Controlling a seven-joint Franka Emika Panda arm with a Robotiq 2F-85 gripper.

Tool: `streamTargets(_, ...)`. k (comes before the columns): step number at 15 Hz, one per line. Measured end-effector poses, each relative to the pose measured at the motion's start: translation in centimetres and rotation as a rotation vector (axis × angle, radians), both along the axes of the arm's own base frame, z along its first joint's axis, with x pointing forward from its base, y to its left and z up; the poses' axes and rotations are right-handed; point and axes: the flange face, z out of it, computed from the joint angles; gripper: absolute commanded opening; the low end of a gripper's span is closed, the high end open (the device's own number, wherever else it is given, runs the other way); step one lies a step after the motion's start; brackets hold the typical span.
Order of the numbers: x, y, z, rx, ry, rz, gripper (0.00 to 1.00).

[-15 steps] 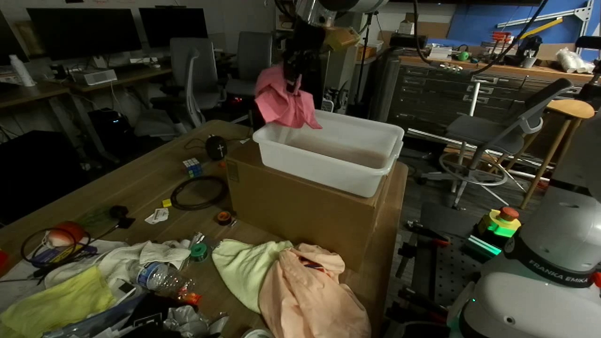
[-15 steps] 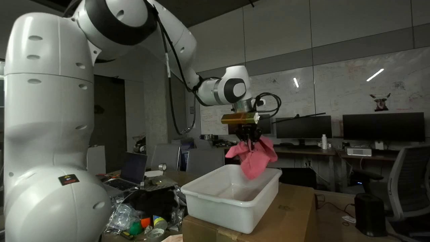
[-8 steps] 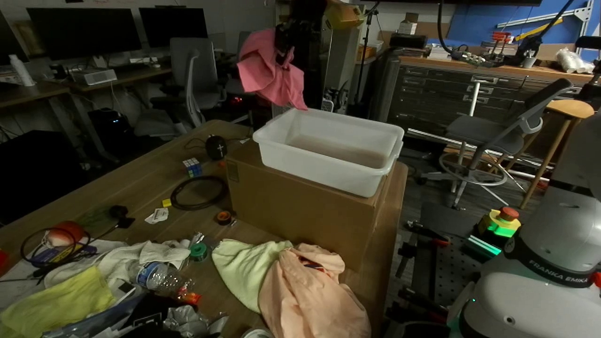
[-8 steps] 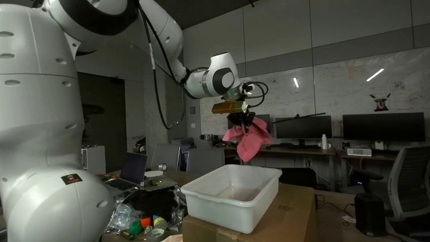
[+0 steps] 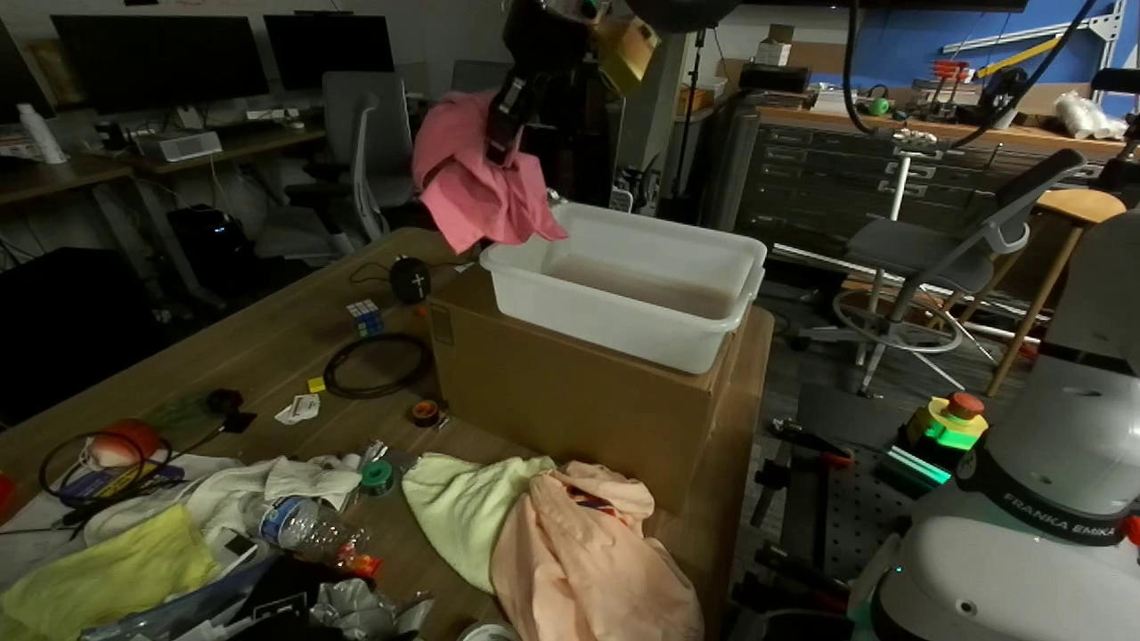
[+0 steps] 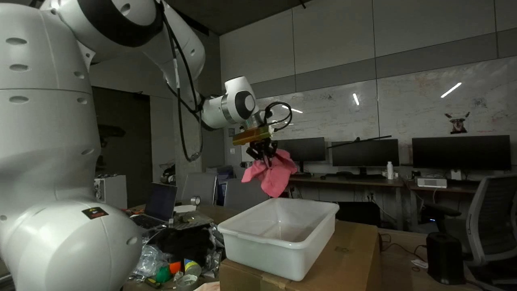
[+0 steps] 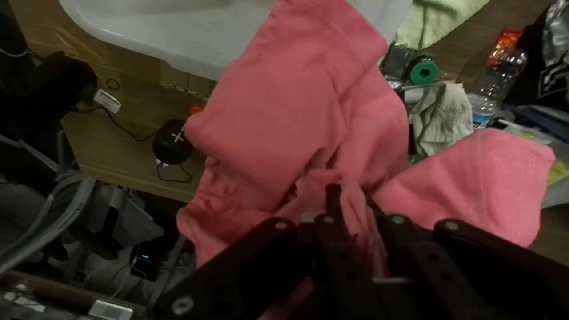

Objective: Remove the green towel and the peach and pink shirts from the basket respectively

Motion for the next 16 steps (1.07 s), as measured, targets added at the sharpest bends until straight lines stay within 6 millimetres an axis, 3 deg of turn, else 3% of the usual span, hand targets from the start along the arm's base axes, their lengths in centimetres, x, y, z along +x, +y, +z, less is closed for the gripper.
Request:
streamTargets(4, -2.4, 5.4, -1.7, -0.088, 0.063, 0.194, 0.07)
streamTargets(8, -5.2, 9.1, -2.9, -0.165, 0.157, 0.398, 0.07)
streamTargets(9, -5.8, 9.7, -3.2, -0.184, 0.187, 0.447, 0.35)
streamTargets(10, -6.3, 10.1, -3.5, -0.207, 0.219, 0.495, 0.36)
streamTargets(16, -8.2, 10.6, -5.1, -0.368, 0.392, 0.738, 0.81)
